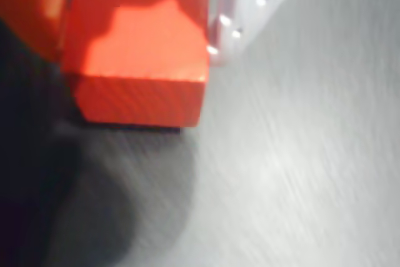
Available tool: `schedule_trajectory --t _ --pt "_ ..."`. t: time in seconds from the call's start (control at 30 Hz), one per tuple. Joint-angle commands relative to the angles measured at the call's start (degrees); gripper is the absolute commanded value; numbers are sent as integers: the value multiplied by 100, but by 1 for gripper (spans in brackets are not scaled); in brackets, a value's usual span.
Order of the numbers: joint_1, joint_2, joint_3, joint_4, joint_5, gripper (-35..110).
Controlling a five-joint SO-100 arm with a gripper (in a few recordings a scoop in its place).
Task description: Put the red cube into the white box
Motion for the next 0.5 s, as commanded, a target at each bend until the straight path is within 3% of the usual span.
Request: schedule_trajectory --t 0.0,0.2,0.47 --pt "325 800 -404 984 237 0" --pt "1292 2303 53 2232 853 0" --pt "3902 4096 1020 3226 694 0"
